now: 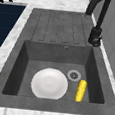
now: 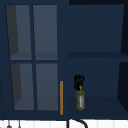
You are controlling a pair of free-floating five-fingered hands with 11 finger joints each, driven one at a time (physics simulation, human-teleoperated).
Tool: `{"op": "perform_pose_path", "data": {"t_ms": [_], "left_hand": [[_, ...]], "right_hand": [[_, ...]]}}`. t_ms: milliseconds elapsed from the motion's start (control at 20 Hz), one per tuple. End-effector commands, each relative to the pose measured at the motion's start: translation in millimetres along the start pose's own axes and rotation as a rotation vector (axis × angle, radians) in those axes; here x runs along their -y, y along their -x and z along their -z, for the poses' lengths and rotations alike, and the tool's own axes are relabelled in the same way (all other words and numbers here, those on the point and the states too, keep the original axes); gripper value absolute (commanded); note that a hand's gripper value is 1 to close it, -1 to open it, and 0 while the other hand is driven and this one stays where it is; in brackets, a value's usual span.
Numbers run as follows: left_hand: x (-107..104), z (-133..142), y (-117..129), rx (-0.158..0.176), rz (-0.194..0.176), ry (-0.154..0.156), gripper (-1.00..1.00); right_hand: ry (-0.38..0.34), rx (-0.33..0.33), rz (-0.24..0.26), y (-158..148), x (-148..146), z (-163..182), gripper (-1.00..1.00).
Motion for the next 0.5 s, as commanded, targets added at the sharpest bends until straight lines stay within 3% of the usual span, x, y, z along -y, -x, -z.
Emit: {"op": "perform_pose_path", "data": {"t_ms": [0, 400, 450], "left_hand": [[0.0, 0.0, 0.0, 0.000, 0.000, 0.000, 0.00], [0.0, 0.0, 0.0, 0.000, 0.000, 0.000, 0.00], [0.0, 0.0, 0.0, 0.000, 0.000, 0.000, 0.00]], "right_hand": [[-0.006, 0.001, 0.004, 3.2, -3.6, 1.3, 1.00], [0.027, 0.001, -0.002, 2.0, -3.3, -8.0, 1.00], [0.027, 0.000, -0.003, 1.9, -3.7, -9.5, -1.00]]}}
